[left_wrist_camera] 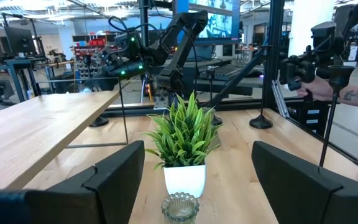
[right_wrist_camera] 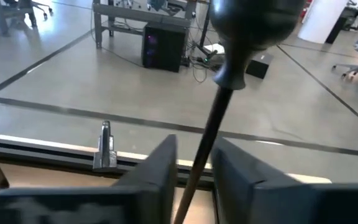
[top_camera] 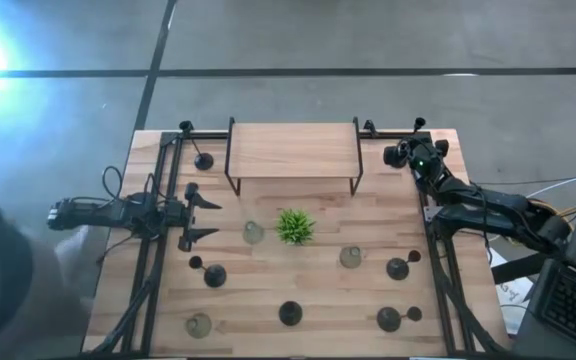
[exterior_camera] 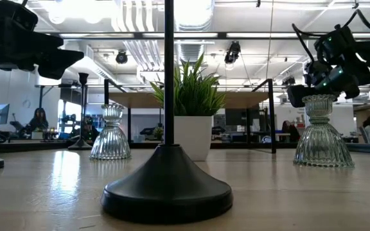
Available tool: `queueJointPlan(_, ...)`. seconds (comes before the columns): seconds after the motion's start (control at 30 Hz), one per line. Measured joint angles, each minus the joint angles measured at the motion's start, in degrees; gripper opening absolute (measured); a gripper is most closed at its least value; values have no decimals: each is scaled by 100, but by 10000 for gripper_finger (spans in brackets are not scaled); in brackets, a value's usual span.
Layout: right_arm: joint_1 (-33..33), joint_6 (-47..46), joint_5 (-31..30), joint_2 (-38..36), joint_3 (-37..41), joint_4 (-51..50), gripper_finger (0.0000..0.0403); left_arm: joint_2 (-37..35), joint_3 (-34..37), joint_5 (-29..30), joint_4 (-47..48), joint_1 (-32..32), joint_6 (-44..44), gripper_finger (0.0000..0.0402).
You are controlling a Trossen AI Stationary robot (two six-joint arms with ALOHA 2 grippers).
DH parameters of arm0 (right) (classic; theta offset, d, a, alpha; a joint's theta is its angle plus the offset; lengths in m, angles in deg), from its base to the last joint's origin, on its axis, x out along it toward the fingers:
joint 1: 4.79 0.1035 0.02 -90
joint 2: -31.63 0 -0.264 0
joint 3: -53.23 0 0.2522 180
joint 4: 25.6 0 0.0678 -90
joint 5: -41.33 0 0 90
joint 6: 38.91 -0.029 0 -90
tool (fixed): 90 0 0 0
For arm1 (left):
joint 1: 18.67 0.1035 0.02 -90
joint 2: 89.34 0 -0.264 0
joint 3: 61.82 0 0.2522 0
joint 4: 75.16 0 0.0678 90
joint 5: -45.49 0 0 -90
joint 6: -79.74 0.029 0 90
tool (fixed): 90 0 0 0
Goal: Pick & Place candle stick holders
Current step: Put the black candlestick holder on the shelf
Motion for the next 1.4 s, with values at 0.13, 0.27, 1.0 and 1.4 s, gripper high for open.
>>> queueJointPlan(0.13, 2, 4, 105, -116, -7, 7, 16, 0, 1, 0, 0, 0, 0, 300)
queueJointPlan(0.27, 5, 87, 237, -357, -12, 35, 13, 0, 0, -2, 0, -4, 0, 300)
queueJointPlan(1.0, 792, 1153, 1452, -1379, -3150, -2807, 9, 0, 2, -2, 0, -2, 2, 300)
queueJointPlan(1.4, 1021, 805, 3387, 605, -4796, -3123, 10, -1, 1, -2, 0, 0, 1, 300)
